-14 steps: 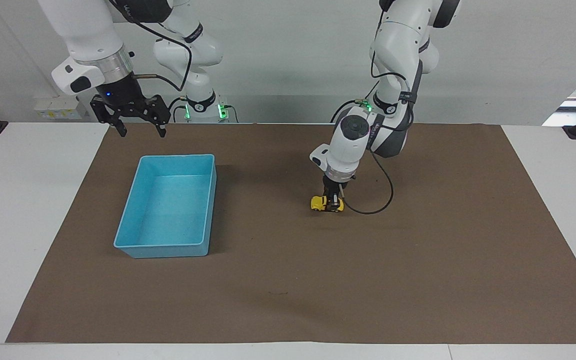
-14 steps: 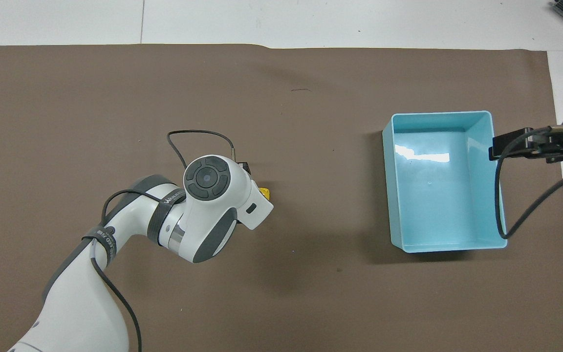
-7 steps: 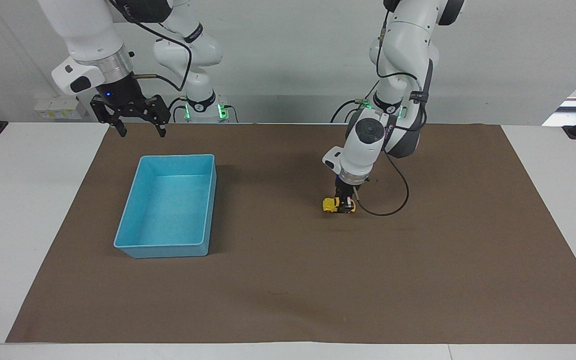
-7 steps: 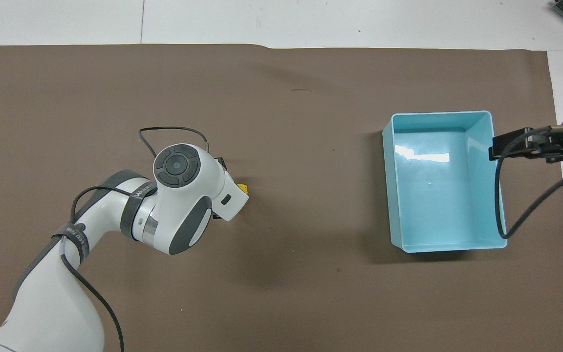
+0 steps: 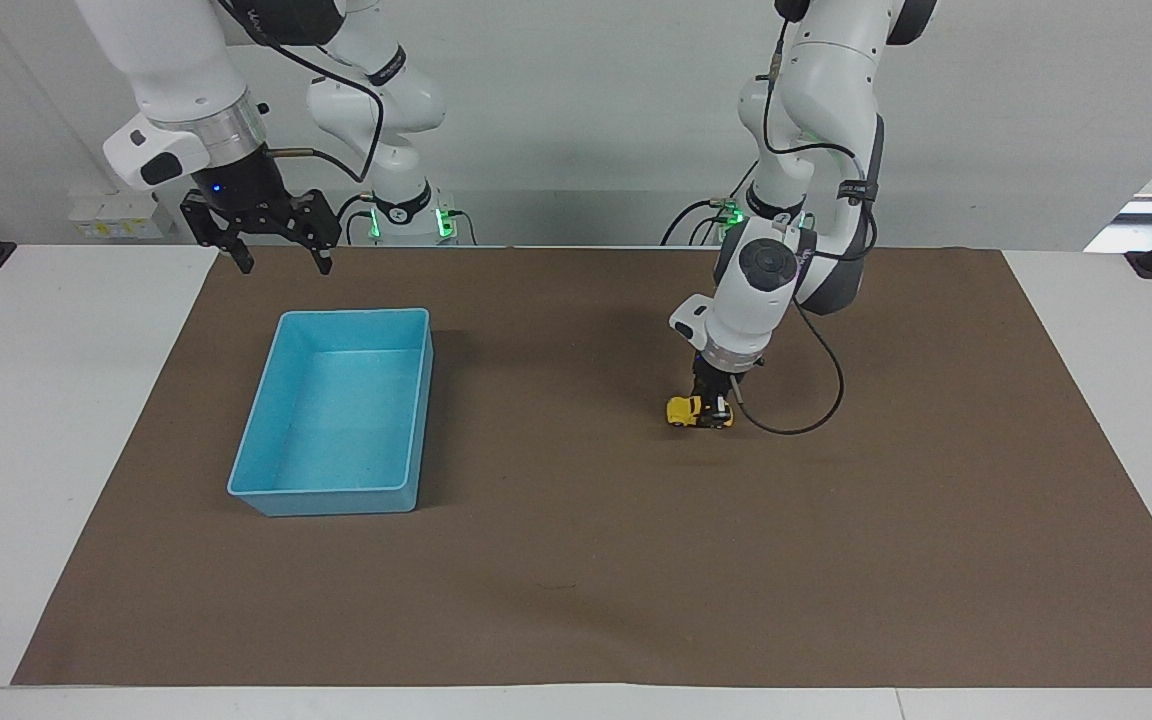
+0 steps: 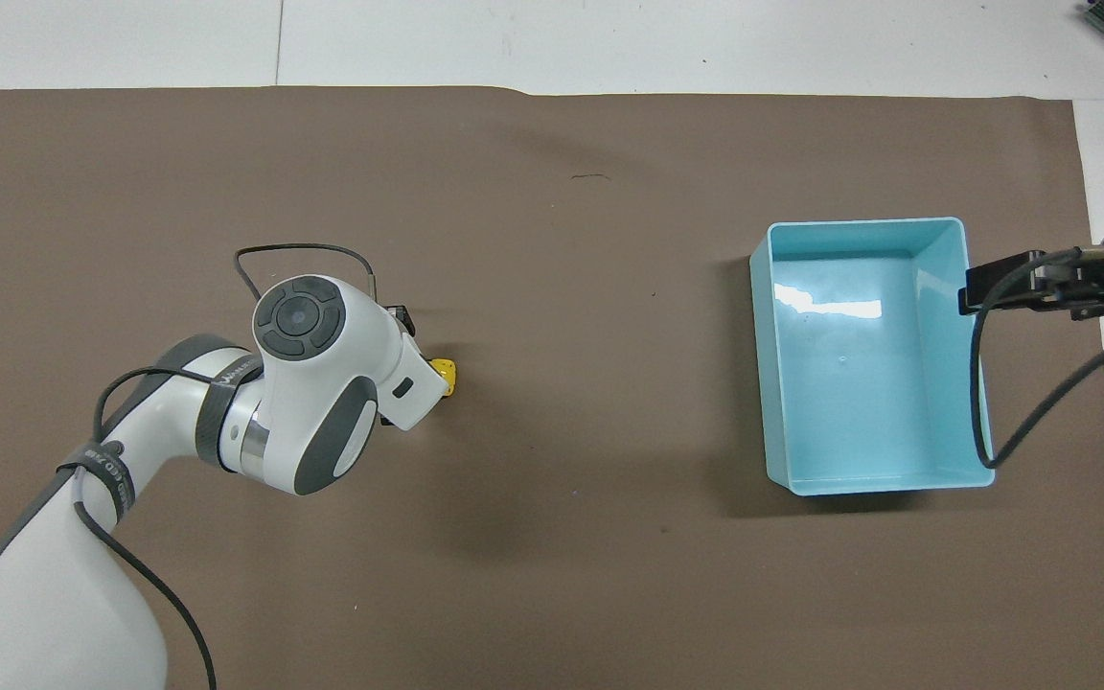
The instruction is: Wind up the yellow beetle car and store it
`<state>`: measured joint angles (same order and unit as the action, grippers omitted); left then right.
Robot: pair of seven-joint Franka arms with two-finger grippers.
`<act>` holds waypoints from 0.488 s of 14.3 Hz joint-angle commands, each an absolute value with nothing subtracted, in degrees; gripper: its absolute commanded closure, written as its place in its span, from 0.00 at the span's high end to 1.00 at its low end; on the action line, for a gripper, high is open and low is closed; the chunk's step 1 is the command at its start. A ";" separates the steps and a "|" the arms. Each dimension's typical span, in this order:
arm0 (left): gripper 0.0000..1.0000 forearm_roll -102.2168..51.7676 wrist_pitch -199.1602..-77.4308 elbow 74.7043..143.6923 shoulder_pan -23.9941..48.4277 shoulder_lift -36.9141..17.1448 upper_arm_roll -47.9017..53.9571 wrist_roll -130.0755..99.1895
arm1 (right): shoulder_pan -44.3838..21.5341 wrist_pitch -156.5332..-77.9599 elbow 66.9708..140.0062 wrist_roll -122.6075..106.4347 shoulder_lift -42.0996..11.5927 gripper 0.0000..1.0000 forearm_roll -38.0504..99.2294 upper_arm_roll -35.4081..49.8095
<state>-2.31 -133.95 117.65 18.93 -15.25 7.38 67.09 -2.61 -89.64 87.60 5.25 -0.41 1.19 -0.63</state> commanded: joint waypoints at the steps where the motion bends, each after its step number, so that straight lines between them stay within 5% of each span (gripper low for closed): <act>1: 0.00 -1.32 -135.09 120.58 16.88 -15.47 7.29 70.48 | -2.11 -89.74 88.42 5.54 0.35 1.00 2.81 -0.44; 7: 0.00 -1.32 -134.91 121.29 14.16 -15.21 7.29 74.17 | -2.11 -89.74 88.42 5.54 0.35 1.00 2.81 -0.53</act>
<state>-2.31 -133.91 118.97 16.07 -14.27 7.34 71.62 -2.61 -89.64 87.60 5.25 -0.41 1.19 -0.63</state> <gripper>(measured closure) 0.542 0.000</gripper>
